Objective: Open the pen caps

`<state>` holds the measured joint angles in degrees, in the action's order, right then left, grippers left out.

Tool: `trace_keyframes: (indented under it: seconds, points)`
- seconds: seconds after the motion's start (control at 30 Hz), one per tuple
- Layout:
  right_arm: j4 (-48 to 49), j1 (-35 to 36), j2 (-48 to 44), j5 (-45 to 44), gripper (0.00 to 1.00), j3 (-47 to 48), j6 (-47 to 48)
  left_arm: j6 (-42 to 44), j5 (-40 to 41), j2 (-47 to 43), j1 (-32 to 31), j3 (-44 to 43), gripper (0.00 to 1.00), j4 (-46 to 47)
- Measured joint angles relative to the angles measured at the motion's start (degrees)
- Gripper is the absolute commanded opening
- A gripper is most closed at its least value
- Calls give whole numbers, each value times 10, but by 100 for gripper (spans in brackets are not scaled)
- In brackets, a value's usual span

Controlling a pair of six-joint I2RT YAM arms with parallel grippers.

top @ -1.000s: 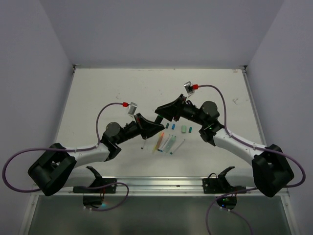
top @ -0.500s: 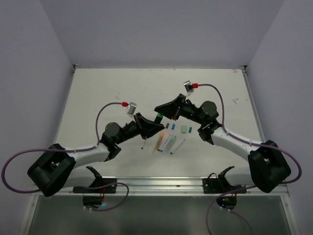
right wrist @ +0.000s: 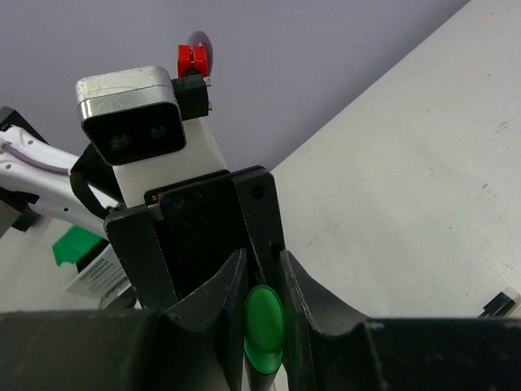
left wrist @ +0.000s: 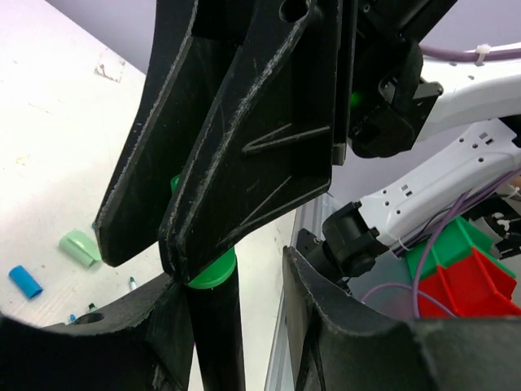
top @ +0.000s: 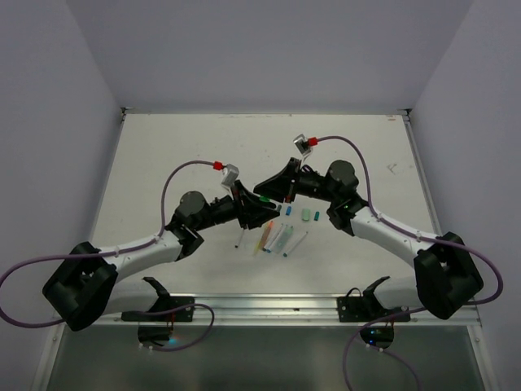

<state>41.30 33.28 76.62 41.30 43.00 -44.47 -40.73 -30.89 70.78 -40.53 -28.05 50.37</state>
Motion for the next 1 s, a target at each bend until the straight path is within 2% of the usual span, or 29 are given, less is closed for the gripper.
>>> trace_keyframes:
  seconds: [0.3,0.6,0.93,1.0]
  points:
    - [-63,1,-4,2,0,19,48,21,-37,10,0,-2,45,-45]
    - [-94,1,-18,3,0,22,74,29,-48,11,0,-2,33,-66]
    - [-127,1,-31,2,0,31,100,29,-50,11,0,-2,32,-67]
    - [-130,1,-32,2,0,31,102,29,-50,11,0,-2,29,-67]
